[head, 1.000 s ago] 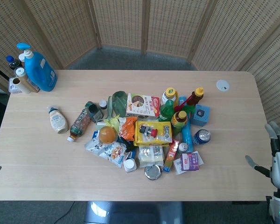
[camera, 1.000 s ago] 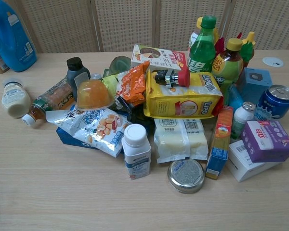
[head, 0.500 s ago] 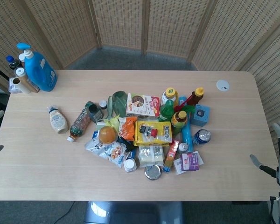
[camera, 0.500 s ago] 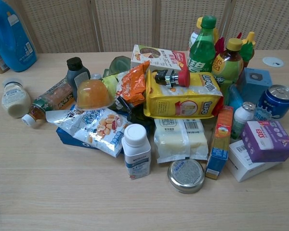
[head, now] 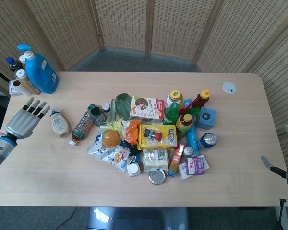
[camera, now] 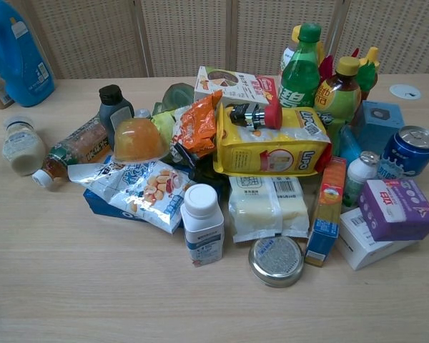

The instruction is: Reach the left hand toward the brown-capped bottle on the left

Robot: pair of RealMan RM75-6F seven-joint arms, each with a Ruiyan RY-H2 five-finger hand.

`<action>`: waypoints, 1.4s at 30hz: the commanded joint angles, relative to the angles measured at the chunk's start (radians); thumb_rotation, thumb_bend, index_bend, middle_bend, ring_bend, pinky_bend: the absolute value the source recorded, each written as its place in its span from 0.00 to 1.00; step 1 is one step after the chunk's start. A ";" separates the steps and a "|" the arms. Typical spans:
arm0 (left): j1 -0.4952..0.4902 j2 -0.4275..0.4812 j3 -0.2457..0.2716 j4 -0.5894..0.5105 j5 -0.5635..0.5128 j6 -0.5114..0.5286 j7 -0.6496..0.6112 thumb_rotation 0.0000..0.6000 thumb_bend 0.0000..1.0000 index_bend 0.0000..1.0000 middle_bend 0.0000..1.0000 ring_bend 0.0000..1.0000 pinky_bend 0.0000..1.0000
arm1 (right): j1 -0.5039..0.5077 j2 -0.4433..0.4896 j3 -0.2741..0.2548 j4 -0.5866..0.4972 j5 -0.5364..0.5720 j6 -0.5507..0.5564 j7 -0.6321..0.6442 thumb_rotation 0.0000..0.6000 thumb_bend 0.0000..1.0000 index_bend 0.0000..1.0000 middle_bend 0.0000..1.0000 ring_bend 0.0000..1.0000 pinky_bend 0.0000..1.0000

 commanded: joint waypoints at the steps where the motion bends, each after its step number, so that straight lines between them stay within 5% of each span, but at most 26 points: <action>1: -0.066 -0.106 0.042 0.128 0.015 -0.087 -0.038 1.00 0.01 0.00 0.00 0.00 0.00 | 0.004 -0.006 0.006 0.011 0.017 -0.012 -0.005 1.00 0.00 0.00 0.00 0.00 0.00; 11: -0.136 -0.262 0.122 0.329 0.048 -0.160 -0.113 1.00 0.01 0.00 0.00 0.00 0.00 | 0.010 -0.015 0.018 0.030 0.053 -0.030 -0.011 1.00 0.00 0.00 0.00 0.00 0.00; 23: -0.164 -0.351 0.165 0.428 0.047 -0.205 -0.136 1.00 0.01 0.00 0.00 0.00 0.00 | 0.010 -0.015 0.024 0.038 0.063 -0.035 0.000 1.00 0.00 0.00 0.00 0.00 0.00; 25: -0.161 -0.361 0.168 0.438 0.046 -0.187 -0.134 1.00 0.01 0.10 0.00 0.00 0.01 | 0.009 -0.014 0.025 0.038 0.064 -0.033 0.001 1.00 0.00 0.00 0.00 0.00 0.00; 27: -0.158 -0.372 0.176 0.451 0.050 -0.174 -0.127 1.00 0.01 0.33 0.03 0.04 0.19 | 0.008 -0.013 0.026 0.036 0.063 -0.030 0.005 1.00 0.00 0.00 0.00 0.00 0.00; 28: -0.156 -0.375 0.179 0.454 0.051 -0.164 -0.126 1.00 0.02 0.49 0.15 0.17 0.39 | 0.007 -0.012 0.026 0.035 0.062 -0.029 0.008 1.00 0.00 0.00 0.00 0.00 0.00; 29: -0.153 -0.379 0.183 0.460 0.053 -0.151 -0.122 1.00 0.02 0.66 0.37 0.38 0.64 | 0.007 -0.011 0.026 0.034 0.061 -0.029 0.011 1.00 0.00 0.00 0.00 0.00 0.00; 30: -0.151 -0.380 0.186 0.466 0.055 -0.145 -0.117 1.00 0.03 0.71 0.45 0.46 0.70 | 0.006 -0.010 0.025 0.034 0.060 -0.029 0.013 1.00 0.00 0.00 0.00 0.00 0.00; 32: -0.145 -0.382 0.193 0.475 0.057 -0.131 -0.110 1.00 0.04 0.89 0.77 0.74 0.93 | 0.006 -0.009 0.025 0.034 0.059 -0.030 0.015 1.00 0.00 0.00 0.00 0.00 0.00; 34: -0.141 -0.379 0.195 0.480 0.056 -0.115 -0.106 1.00 0.05 0.95 0.85 0.82 1.00 | 0.006 -0.008 0.025 0.033 0.058 -0.030 0.016 1.00 0.00 0.00 0.00 0.00 0.00; 42: -0.141 -0.319 0.173 0.450 0.032 0.013 -0.120 1.00 0.05 0.95 0.86 0.83 1.00 | 0.004 -0.004 0.020 0.023 0.045 -0.026 0.021 1.00 0.00 0.00 0.00 0.00 0.00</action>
